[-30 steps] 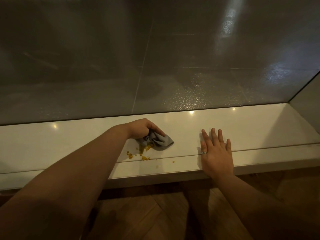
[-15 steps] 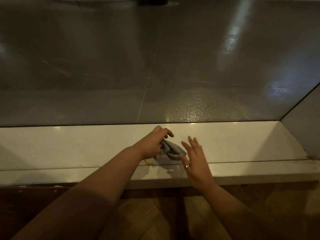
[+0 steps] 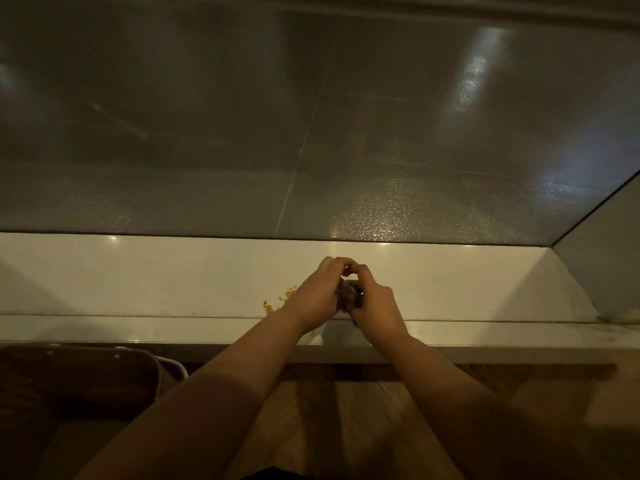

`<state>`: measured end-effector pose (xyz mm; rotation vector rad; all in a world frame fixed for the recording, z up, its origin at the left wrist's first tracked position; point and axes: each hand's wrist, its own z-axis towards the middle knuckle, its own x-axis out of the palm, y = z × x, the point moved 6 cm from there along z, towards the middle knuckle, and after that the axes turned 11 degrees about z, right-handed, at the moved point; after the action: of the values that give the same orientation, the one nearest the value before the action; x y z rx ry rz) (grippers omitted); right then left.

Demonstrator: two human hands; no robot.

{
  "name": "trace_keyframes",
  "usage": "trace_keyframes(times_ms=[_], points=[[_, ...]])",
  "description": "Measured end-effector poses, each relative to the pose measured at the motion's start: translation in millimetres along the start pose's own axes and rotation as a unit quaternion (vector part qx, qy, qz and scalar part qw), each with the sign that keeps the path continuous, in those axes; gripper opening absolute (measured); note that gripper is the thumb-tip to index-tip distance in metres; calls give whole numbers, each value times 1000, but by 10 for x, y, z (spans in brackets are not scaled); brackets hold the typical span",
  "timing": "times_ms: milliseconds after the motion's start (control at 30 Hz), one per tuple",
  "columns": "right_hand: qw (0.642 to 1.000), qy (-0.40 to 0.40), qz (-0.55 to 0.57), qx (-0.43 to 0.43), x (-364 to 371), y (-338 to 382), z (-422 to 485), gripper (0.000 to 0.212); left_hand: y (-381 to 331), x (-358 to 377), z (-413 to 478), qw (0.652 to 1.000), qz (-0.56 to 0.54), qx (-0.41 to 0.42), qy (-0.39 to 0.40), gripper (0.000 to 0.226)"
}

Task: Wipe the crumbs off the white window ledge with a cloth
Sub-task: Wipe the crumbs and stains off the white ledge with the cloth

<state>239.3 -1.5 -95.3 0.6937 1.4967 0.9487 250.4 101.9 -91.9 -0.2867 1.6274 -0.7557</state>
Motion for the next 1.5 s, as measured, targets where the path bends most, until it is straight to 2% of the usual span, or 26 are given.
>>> trace_keyframes(times_ms=[133, 267, 333, 433, 533, 600, 700, 767, 833, 1100, 1200, 1500], points=[[997, -42, -56, -11, -155, -127, 27, 42, 264, -58, -128, 996, 42, -55, -55, 54], [992, -114, -48, 36, -465, -319, -57, 46, 771, -281, -517, 968, 49, -189, -159, 39], [988, -134, -53, 58, -609, -440, -107, 47, 1032, -333, -755, 946, 57, -260, -183, 39], [982, -142, -63, 111, -755, -673, -180, 50, 1264, -296, -1026, 920, 83, -340, -175, 45], [975, -143, -93, 140, -855, -870, -224, 53, 1322, -243, -1123, 905, 89, -376, -177, 54], [970, -137, -138, 145, -908, -966, -249, 52, 1348, -245, -1163, 891, 133, -398, -173, 60], [940, -133, -275, 150, -935, -1077, -308, 47, 1427, -179, -1281, 870, 178, -436, -146, 71], [938, -121, -299, 128, -859, -1133, -309, 56, 1477, -100, -1336, 867, 177, -446, -136, 74], [952, -110, -263, 113, -792, -1205, -273, 67, 1498, -44, -1332, 867, 185, -447, -122, 74], [953, -164, -226, 121, -578, -1148, -193, 54, 1500, -22, -1286, 859, 192, -461, -109, 72], [959, -146, -209, 123, -398, -1084, -144, 64, 1507, -22, -1279, 862, 189, -456, -116, 72], [955, -137, -220, 142, 211, -799, -53, 71, 1511, -27, -1280, 863, 188, -459, -94, 71]])
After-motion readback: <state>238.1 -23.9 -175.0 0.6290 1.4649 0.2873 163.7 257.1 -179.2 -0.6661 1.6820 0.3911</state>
